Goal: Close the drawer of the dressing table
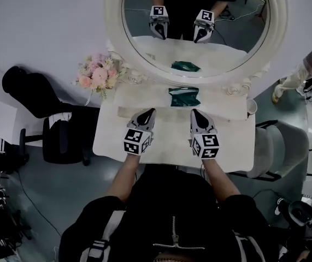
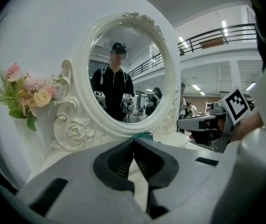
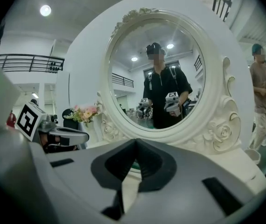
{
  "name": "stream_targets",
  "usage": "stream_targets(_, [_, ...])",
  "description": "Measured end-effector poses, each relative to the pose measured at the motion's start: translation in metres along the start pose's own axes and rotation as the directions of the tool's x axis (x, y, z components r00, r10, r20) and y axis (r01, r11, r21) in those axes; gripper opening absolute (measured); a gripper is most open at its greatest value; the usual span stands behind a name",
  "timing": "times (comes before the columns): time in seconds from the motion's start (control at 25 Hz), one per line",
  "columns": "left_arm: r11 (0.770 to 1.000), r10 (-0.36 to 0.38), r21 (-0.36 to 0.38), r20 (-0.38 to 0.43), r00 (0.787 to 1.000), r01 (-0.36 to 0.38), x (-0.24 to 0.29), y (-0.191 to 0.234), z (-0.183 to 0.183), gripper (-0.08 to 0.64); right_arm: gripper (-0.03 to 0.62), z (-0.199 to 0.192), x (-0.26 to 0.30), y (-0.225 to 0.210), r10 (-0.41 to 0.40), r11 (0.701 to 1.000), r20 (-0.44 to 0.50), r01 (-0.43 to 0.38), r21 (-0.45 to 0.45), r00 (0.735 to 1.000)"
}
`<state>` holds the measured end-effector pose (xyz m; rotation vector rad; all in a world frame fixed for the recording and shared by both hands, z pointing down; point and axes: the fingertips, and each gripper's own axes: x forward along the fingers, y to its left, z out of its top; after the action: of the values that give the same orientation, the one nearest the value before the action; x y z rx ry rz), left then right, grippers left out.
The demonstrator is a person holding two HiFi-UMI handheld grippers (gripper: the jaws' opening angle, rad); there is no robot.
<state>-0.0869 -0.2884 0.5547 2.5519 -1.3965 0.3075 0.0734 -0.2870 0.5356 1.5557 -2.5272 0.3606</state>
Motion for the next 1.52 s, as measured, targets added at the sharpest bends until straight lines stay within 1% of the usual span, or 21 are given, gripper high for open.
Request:
stream_targets(0.16, [1.000,-0.009,0.000,0.006,1.000,0.009,0.005,0.010,0.007,0.005,0.002,0.004,0.006,0.003,-0.012,1.000,-0.002,0.012,-0.002,1.000])
stream_targets(0.32, [1.000,-0.019,-0.020,-0.006,1.000,0.019,-0.001,0.017,-0.003,0.005,0.002,-0.004,0.012,0.011,-0.012,1.000,-0.025,0.012,0.003,1.000])
stream_targets(0.6, [0.997,0.011,-0.075,-0.084,0.996,-0.018,-0.028,0.036,-0.053,0.005,0.002,-0.034,0.020,0.038,0.009,1.000,-0.091,-0.007,0.020,0.996])
stream_targets(0.72, [0.995,0.020,-0.095,-0.123,0.992,-0.032,-0.043,0.045,-0.078,0.005,0.002,-0.042,0.022,0.050,0.015,1.000,-0.105,-0.013,0.028,0.994])
stream_targets(0.8, [0.993,0.040,-0.105,-0.152,0.988,-0.056,-0.053,0.049,-0.095,0.005,0.002,-0.048,0.022,0.055,0.021,0.999,-0.116,-0.018,0.027,0.993])
stream_targets(0.92, [0.986,0.099,-0.111,-0.190,0.977,-0.122,-0.068,0.064,-0.116,0.006,0.002,-0.051,0.026,0.063,0.031,0.999,-0.121,-0.027,0.027,0.992])
stream_targets(1.08, [0.970,0.158,-0.146,-0.243,0.957,-0.197,-0.079,0.084,-0.142,0.086,0.002,-0.050,0.027,0.070,0.034,0.999,-0.124,-0.031,0.022,0.992])
stream_targets(1.2, [0.953,0.181,-0.184,-0.287,0.941,-0.239,-0.078,0.098,-0.162,0.163,0.002,-0.050,0.025,0.069,0.024,1.000,-0.127,-0.021,0.018,0.992])
stream_targets(1.4, [0.936,0.195,-0.210,-0.355,0.914,-0.281,-0.069,0.116,-0.190,0.178,0.002,-0.051,0.019,0.062,0.000,1.000,-0.133,0.001,0.008,0.991])
stream_targets(1.52, [0.918,0.212,-0.236,-0.386,0.898,-0.318,-0.065,0.127,-0.204,0.184,0.002,-0.051,0.015,0.056,-0.022,1.000,-0.132,0.023,0.006,0.991])
